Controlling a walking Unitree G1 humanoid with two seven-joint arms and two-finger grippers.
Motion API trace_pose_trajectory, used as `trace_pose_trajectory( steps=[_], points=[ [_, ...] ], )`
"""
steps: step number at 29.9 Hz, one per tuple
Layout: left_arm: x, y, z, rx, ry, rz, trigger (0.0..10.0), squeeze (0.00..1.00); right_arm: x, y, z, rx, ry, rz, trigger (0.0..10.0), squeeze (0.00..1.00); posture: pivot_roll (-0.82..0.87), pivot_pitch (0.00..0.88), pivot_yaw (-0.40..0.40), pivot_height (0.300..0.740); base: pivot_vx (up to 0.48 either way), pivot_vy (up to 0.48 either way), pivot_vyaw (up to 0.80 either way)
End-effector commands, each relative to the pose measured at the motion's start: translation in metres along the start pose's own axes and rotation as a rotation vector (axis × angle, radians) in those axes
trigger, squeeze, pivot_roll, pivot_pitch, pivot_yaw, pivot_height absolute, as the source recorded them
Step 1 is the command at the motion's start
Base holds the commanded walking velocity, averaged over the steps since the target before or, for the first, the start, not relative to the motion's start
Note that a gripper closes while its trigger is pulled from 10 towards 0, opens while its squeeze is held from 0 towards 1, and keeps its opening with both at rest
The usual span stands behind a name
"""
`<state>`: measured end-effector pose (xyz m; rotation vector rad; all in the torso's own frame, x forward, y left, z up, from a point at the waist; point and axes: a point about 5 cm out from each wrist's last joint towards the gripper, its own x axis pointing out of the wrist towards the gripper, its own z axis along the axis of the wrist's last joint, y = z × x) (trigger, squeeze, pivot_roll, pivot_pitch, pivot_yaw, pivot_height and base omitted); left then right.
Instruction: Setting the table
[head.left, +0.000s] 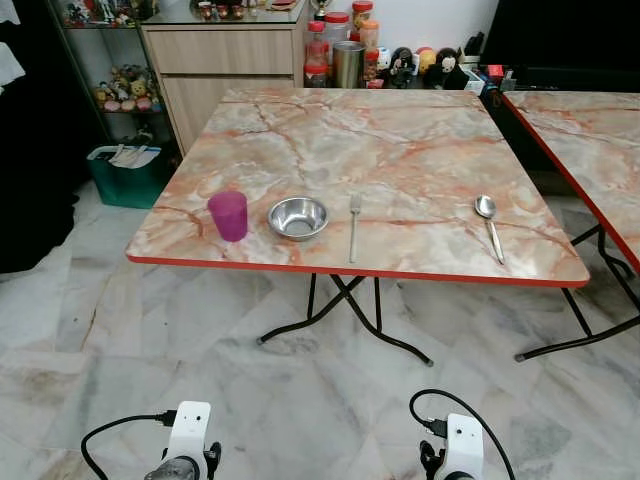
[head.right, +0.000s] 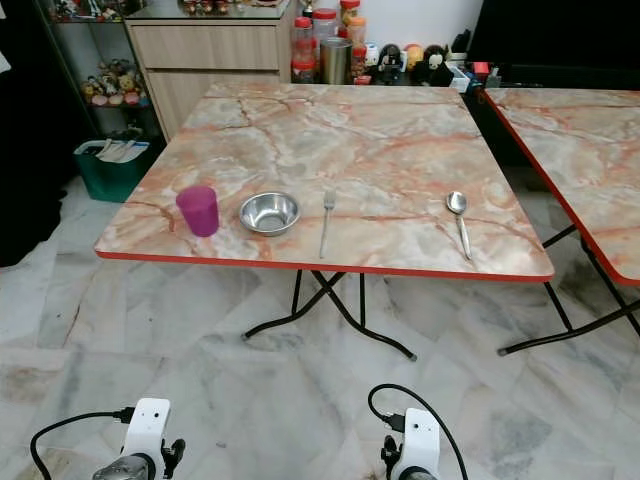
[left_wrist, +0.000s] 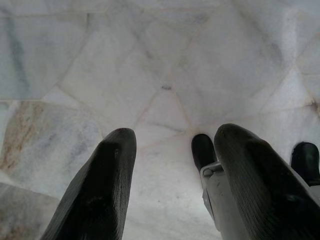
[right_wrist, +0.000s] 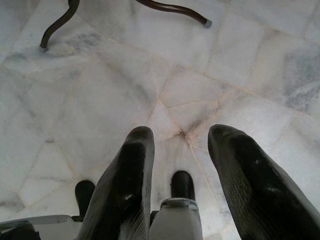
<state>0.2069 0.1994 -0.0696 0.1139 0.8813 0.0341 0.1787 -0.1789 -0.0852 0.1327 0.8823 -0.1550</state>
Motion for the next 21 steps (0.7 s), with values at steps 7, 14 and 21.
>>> trace_pose_trajectory(
  steps=[7, 14, 21],
  points=[
    [-0.0002, -0.0005, -0.0014, 0.014, 0.005, -0.008, 10.0, 0.0, -0.0002, -0.0004, -0.0012, -0.004, 0.009, 0.001, 10.0, 0.0, 0.06, 0.0, -0.002, 0.736, 0.0, 0.0, 0.0],
    [-0.0009, 0.0016, -0.0043, 0.014, 0.01, -0.002, 10.0, 0.0, 0.0, -0.0003, -0.0005, -0.012, 0.008, 0.004, 10.0, 0.0, 0.06, 0.0, -0.002, 0.736, 0.0, 0.0, 0.0],
    [-0.0009, 0.0026, -0.0039, 0.031, 0.012, -0.002, 10.0, 0.0, 0.0004, 0.0028, 0.0005, -0.044, 0.008, 0.021, 10.0, 0.0, 0.05, 0.0, 0.005, 0.736, 0.269, 0.0, 0.0]
  ],
)
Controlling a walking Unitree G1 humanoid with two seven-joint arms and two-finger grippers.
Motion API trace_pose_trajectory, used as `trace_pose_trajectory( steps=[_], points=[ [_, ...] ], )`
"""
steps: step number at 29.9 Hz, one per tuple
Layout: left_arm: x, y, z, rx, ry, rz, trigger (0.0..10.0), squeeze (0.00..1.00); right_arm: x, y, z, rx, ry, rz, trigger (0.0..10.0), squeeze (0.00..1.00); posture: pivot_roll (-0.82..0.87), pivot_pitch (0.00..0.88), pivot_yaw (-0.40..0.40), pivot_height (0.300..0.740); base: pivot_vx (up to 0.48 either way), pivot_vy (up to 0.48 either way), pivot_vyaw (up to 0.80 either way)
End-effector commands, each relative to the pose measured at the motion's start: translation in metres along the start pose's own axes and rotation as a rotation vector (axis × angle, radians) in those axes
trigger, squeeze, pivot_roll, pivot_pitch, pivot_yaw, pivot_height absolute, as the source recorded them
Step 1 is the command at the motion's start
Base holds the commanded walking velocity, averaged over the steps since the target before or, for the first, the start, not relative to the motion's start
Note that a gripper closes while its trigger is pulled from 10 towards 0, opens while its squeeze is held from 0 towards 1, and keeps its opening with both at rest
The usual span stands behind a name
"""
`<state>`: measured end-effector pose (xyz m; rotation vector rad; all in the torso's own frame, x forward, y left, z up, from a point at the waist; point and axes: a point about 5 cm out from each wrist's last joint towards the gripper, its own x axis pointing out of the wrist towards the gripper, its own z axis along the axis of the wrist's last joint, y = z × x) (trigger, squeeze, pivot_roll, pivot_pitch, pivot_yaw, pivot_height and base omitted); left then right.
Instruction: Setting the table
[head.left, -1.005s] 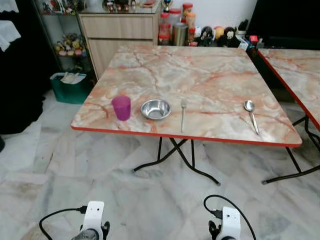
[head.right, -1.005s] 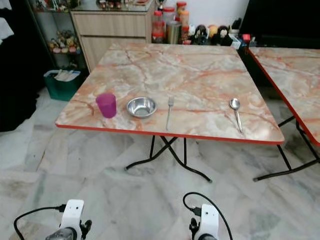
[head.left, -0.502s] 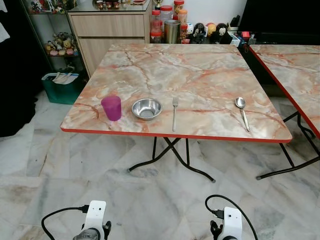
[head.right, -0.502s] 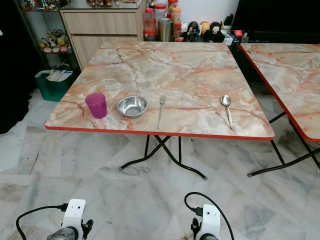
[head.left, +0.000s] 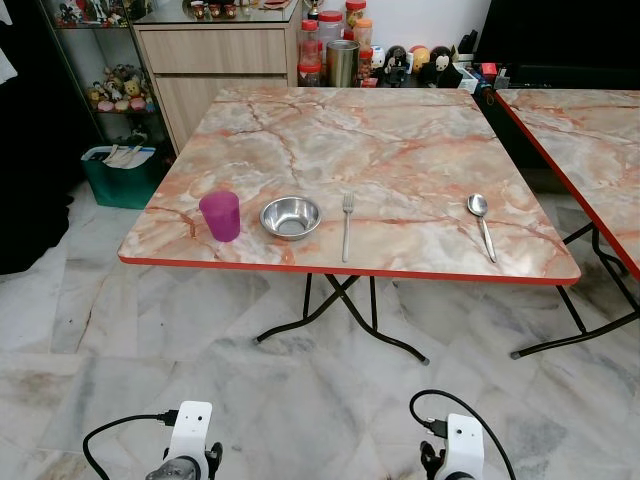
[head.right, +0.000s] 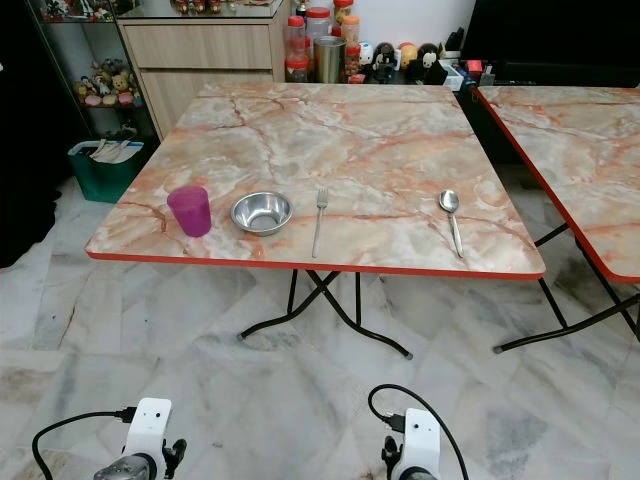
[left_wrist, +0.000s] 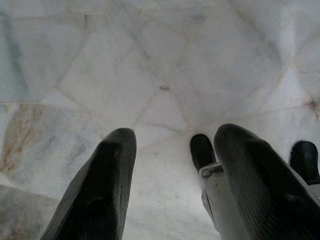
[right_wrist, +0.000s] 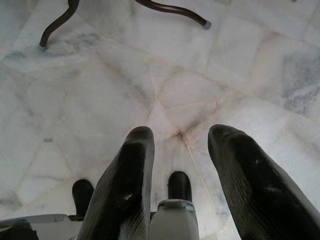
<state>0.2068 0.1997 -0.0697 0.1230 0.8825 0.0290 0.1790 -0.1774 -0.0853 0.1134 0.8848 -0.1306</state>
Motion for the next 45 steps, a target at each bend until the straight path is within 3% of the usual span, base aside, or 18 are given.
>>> trace_pose_trajectory(
  steps=[1, 45],
  points=[
    [-0.0008, 0.0022, -0.0036, 0.022, 0.011, -0.003, 10.0, 0.0, 0.0003, 0.0013, 0.0003, -0.017, 0.006, 0.009, 10.0, 0.0, 0.05, 0.0, 0.004, 0.736, 0.281, 0.0, 0.49],
    [-0.001, 0.0045, -0.0022, 0.075, 0.005, -0.041, 10.0, 0.0, -0.0012, 0.0058, -0.0063, -0.001, 0.016, 0.004, 10.0, 0.0, 0.05, 0.0, 0.031, 0.736, 0.31, 0.0, 0.02]
  ],
)
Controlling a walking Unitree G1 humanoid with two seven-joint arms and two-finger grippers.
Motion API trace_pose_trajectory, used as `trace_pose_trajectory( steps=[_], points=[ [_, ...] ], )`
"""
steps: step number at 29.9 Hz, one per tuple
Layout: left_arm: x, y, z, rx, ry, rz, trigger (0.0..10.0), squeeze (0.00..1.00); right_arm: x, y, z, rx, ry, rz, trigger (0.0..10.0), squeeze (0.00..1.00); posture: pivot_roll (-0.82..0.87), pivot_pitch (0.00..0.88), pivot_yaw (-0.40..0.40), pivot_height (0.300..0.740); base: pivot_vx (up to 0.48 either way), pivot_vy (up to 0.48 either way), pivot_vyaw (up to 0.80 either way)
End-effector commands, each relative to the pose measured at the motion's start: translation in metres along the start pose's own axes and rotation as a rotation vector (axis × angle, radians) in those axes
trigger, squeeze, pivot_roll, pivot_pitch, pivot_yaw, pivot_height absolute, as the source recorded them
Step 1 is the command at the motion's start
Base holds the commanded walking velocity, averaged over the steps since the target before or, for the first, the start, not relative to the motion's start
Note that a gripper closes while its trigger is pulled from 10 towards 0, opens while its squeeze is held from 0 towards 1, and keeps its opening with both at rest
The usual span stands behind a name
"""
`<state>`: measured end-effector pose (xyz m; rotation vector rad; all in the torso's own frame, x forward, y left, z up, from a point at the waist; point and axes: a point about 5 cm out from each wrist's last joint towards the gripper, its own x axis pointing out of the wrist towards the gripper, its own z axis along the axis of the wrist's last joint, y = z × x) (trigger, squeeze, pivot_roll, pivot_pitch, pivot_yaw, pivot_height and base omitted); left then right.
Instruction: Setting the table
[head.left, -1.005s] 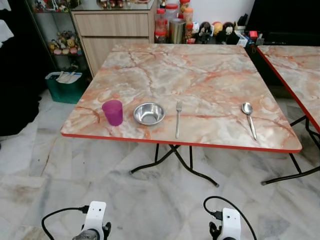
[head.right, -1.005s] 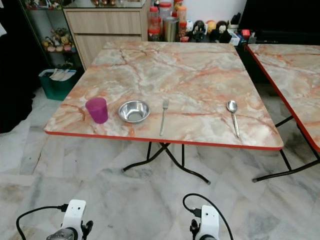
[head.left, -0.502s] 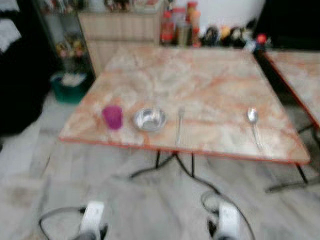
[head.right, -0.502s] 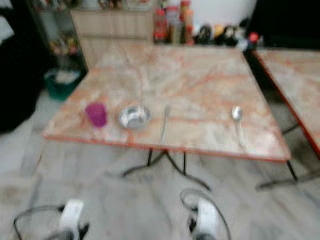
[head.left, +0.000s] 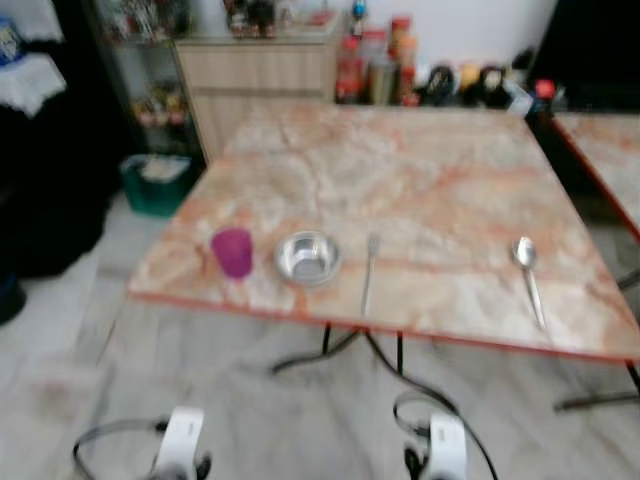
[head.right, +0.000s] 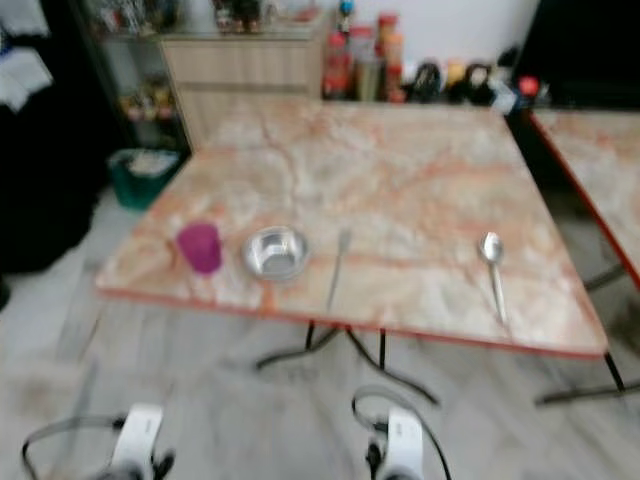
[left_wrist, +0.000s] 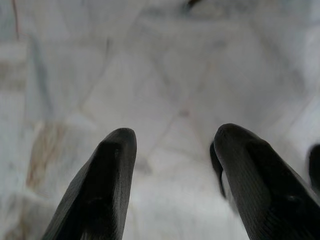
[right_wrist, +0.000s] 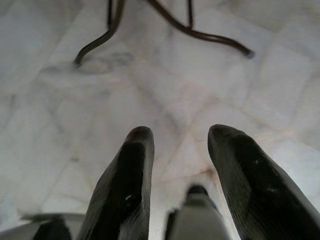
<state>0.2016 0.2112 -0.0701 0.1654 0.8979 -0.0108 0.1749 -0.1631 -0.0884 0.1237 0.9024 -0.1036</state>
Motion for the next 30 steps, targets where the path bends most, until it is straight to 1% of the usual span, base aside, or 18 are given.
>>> trace_pose_trajectory(
  steps=[1, 5, 7, 13, 15, 21, 28, 30],
  points=[
    [0.001, -0.007, 0.004, 0.021, -0.01, -0.023, 10.0, 0.0, 0.0, -0.008, 0.001, 0.004, -0.004, -0.023, 10.0, 0.0, 0.05, 0.0, 0.029, 0.736, 0.33, 0.0, 0.0],
    [0.002, -0.006, 0.006, 0.013, -0.016, -0.021, 10.0, 0.0, 0.0, -0.009, 0.001, 0.024, 0.005, -0.034, 10.0, 0.0, 0.05, 0.0, 0.027, 0.736, 0.33, 0.0, -0.11],
    [0.002, -0.006, 0.006, 0.006, -0.018, -0.019, 10.0, 0.0, -0.001, -0.011, -0.001, 0.023, 0.007, -0.038, 10.0, 0.0, 0.05, 0.0, 0.025, 0.736, 0.33, 0.0, -0.46],
    [0.002, -0.006, 0.007, 0.002, -0.019, -0.019, 10.0, 0.0, -0.001, -0.012, -0.002, 0.022, 0.01, -0.039, 10.0, 0.0, 0.06, 0.0, 0.023, 0.736, 0.326, 0.0, 0.0],
    [0.001, -0.005, 0.006, -0.028, -0.025, -0.017, 10.0, 0.0, -0.002, -0.013, -0.003, 0.018, 0.015, -0.045, 10.0, 0.0, 0.08, 0.0, 0.012, 0.736, 0.0, 0.0, 0.0],
    [-0.001, 0.004, 0.0, -0.059, -0.02, 0.017, 10.0, 0.0, -0.001, -0.011, -0.003, 0.01, 0.017, -0.045, 10.0, 0.0, 0.09, 0.0, 0.01, 0.736, 0.0, 0.0, 0.0],
    [-0.003, 0.008, -0.005, -0.088, -0.025, 0.038, 10.0, 0.0, -0.001, -0.011, -0.003, 0.01, 0.018, -0.046, 10.0, 0.0, 0.09, 0.0, 0.006, 0.736, 0.0, 0.0, 0.0],
    [-0.004, 0.01, -0.008, -0.109, -0.031, 0.05, 10.0, 0.0, -0.001, -0.012, -0.003, 0.01, 0.02, -0.048, 10.0, 0.0, 0.09, 0.0, 0.006, 0.736, 0.0, 0.0, 0.0]
  ],
)
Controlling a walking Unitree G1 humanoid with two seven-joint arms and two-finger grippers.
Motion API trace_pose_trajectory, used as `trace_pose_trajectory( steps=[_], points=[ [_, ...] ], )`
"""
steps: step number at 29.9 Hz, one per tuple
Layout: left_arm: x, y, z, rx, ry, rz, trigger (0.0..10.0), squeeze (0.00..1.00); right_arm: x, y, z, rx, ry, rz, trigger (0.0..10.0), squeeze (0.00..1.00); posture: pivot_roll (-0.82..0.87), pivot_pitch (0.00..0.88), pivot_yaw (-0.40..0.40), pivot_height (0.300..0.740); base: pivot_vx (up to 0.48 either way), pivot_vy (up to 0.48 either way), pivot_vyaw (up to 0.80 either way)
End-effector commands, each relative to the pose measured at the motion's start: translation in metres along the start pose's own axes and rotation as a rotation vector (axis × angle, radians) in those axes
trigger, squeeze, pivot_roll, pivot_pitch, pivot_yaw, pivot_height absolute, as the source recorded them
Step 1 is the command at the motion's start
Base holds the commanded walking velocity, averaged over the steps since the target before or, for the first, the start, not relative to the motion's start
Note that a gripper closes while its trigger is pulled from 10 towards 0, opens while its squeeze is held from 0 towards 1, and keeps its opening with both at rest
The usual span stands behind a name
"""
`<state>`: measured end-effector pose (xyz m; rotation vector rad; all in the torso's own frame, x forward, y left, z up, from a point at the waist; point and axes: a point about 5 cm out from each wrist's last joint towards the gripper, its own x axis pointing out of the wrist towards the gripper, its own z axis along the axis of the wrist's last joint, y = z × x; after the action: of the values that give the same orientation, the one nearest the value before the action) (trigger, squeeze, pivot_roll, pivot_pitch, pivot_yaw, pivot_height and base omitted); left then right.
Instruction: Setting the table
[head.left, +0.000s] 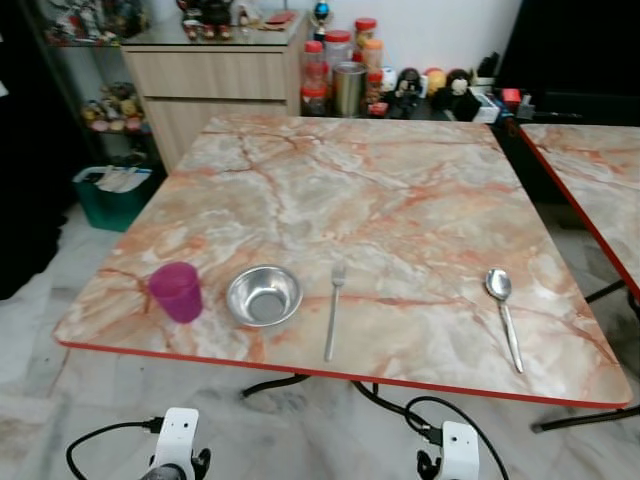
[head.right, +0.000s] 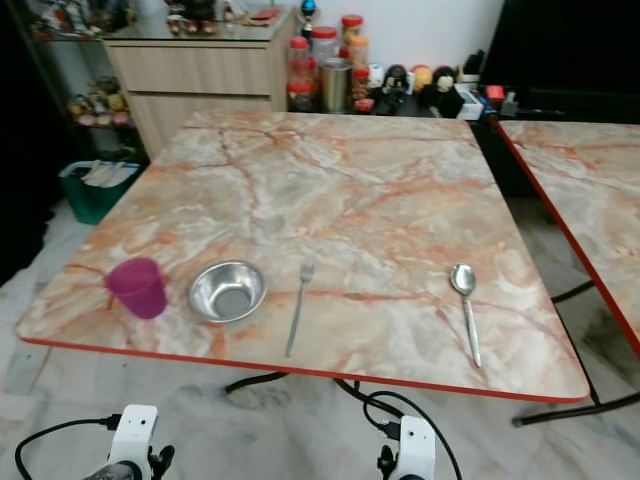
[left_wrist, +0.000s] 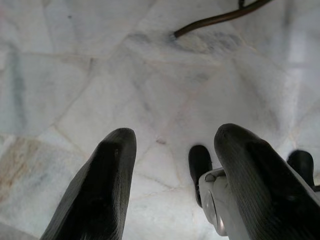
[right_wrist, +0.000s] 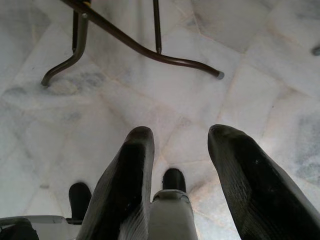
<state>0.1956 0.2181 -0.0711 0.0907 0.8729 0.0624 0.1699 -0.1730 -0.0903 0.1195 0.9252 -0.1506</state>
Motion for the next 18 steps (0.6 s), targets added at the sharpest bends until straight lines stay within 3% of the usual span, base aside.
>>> trace_pose_trajectory(
  steps=[1, 5, 10, 11, 12, 13, 15, 16, 18],
  points=[
    [-0.001, 0.004, -0.001, -0.014, -0.015, 0.017, 10.0, 0.0, 0.0, -0.001, 0.001, -0.005, -0.001, -0.005, 10.0, 0.0, 0.09, 0.0, 0.006, 0.736, 0.0, 0.0, 0.0],
    [-0.003, 0.013, -0.003, -0.031, -0.034, 0.059, 10.0, 0.0, 0.0, -0.001, 0.001, -0.004, -0.001, -0.006, 10.0, 0.0, 0.1, 0.0, 0.009, 0.736, 0.0, 0.0, 0.0],
    [-0.009, 0.038, -0.007, -0.087, -0.066, 0.212, 10.0, 0.0, 0.0, -0.002, 0.0, -0.001, 0.001, -0.009, 10.0, 0.0, 0.1, 0.0, 0.007, 0.736, 0.0, 0.0, 0.0],
    [-0.012, 0.047, -0.008, -0.106, -0.074, 0.266, 10.0, 0.0, 0.0, -0.002, -0.001, -0.002, 0.002, -0.009, 10.0, 0.0, 0.1, 0.0, 0.003, 0.736, 0.0, 0.0, 0.0],
    [-0.017, 0.066, -0.01, -0.135, -0.082, 0.39, 10.0, 0.0, 0.0, -0.003, -0.001, -0.003, 0.003, -0.01, 10.0, 0.0, 0.11, 0.0, -0.003, 0.736, 0.0, 0.0, 0.0],
    [-0.017, 0.066, -0.01, -0.135, -0.082, 0.39, 10.0, 0.0, 0.0, -0.003, -0.001, -0.003, 0.003, -0.01, 10.0, 0.0, 0.11, 0.0, -0.003, 0.736, 0.0, 0.0, 0.0],
    [-0.023, 0.081, -0.011, -0.178, -0.094, 0.492, 10.0, 0.0, 0.0, -0.003, -0.001, -0.006, 0.003, -0.011, 10.0, 0.0, 0.11, 0.0, -0.006, 0.736, 0.0, 0.0, 0.0],
    [-0.029, 0.098, -0.009, -0.23, -0.114, 0.605, 10.0, 0.0, 0.0, -0.003, -0.001, -0.009, 0.004, -0.01, 10.0, 0.0, 0.12, 0.0, -0.015, 0.736, 0.0, 0.0, 0.0],
    [-0.035, 0.114, -0.003, -0.264, -0.151, 0.704, 10.0, 0.0, 0.0, -0.003, 0.0, -0.018, 0.005, -0.006, 10.0, 0.0, 0.13, 0.0, -0.02, 0.736, 0.0, 0.0, 0.0]
  ],
)
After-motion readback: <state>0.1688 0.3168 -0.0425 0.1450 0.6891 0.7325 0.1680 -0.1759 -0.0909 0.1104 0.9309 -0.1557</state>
